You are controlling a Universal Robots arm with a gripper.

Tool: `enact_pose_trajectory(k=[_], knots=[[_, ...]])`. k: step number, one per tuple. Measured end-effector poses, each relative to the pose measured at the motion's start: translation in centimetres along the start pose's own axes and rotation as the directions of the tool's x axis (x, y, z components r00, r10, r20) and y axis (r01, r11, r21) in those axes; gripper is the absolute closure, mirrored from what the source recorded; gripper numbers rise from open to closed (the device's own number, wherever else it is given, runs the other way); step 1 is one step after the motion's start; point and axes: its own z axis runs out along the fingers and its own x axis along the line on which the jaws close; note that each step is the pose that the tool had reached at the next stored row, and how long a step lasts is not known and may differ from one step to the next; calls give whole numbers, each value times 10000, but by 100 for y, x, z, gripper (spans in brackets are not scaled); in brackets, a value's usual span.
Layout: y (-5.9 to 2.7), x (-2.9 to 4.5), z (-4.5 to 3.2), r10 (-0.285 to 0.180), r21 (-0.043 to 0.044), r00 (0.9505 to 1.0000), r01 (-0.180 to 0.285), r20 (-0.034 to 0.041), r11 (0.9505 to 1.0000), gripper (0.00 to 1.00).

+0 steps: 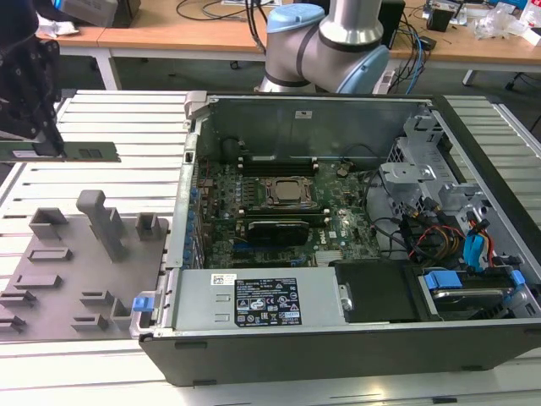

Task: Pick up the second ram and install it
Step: 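Pick up the second ram and move it above second insertion slot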

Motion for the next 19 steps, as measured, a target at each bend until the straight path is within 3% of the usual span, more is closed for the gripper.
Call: enact_pose_trajectory(k=[9, 19], knots=[[-272, -27, -12, 1, -8, 10000, -1, 0, 10000, 86], [-844, -112, -36, 3, -49, 10000, -3, -5, 10000, 86]])
